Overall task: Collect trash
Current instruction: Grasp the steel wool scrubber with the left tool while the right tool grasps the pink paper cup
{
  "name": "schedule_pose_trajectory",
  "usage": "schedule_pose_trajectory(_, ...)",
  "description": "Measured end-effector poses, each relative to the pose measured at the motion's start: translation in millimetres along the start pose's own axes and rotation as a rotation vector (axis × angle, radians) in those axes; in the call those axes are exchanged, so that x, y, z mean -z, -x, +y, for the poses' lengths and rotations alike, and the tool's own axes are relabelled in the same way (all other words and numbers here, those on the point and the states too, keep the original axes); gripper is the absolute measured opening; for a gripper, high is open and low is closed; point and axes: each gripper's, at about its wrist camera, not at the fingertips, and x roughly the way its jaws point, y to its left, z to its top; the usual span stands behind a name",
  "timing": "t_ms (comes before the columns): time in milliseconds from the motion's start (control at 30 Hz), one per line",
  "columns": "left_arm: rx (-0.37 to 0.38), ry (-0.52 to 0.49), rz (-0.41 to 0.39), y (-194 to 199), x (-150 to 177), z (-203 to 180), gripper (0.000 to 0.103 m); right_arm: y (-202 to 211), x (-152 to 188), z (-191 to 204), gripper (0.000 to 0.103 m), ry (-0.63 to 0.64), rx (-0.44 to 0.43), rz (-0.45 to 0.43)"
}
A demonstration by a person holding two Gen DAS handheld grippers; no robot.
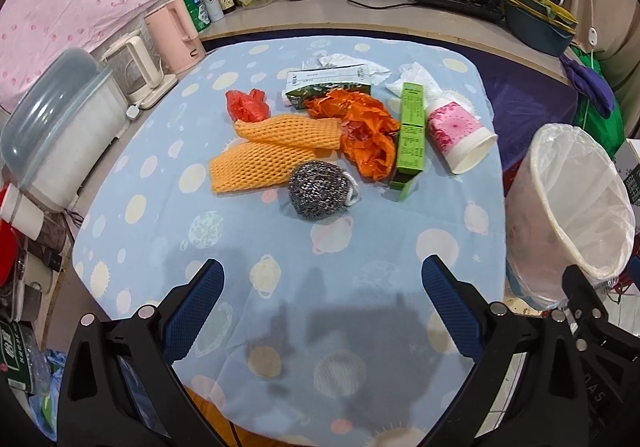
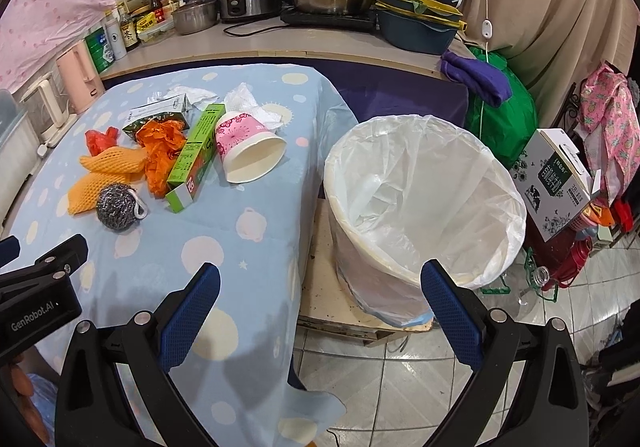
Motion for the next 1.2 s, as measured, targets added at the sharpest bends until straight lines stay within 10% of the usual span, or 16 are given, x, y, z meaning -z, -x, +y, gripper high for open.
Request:
schedule_pose_trajectory(900, 0.113, 0.098, 0.060, -128, -45, 44, 0.094, -84, -41, 60, 0.096, 0.049, 0.007, 0.032)
schedule_pose_trajectory(1200, 0.216, 0.111, 0.070, -134, -49, 41, 0.068, -111, -67, 61, 0.093, 0.021, -0.028, 0.015)
